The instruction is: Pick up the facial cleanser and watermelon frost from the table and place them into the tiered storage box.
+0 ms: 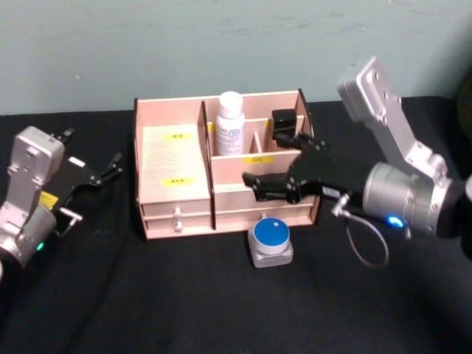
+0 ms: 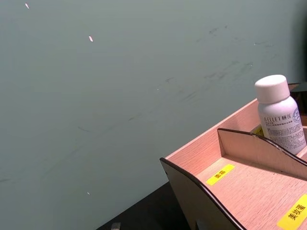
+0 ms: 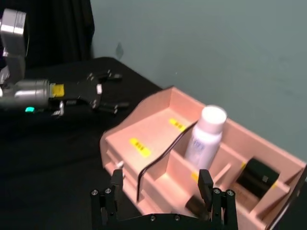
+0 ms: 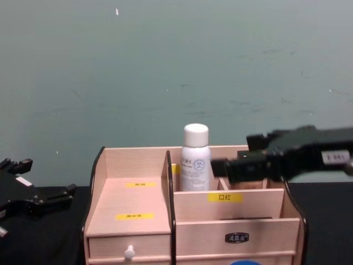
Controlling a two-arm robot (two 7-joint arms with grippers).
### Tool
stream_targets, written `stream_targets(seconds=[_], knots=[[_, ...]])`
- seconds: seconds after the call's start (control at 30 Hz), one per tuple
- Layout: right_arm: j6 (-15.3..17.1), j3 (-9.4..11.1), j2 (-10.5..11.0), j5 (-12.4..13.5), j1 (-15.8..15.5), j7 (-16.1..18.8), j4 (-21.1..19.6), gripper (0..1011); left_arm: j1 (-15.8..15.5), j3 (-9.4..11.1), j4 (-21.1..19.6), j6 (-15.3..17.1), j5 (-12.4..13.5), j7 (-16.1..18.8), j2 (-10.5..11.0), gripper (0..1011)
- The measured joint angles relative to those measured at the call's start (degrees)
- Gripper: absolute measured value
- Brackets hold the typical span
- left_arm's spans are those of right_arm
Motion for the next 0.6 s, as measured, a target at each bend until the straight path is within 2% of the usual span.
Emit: stream_targets(seconds=[0.33, 0.6], knots=[[1.2, 0.2, 2.6, 0.3, -7.8, -2.4, -3.8, 1003, 0.0, 0.0, 0.0, 0.0, 0.0, 0.0, 0.0, 1009], [2.4, 1.0, 3.4, -0.1, -11.5, -4.3, -4.4, 1003, 0.0, 0.0, 0.0, 0.0, 0.0, 0.0, 0.0, 1009]])
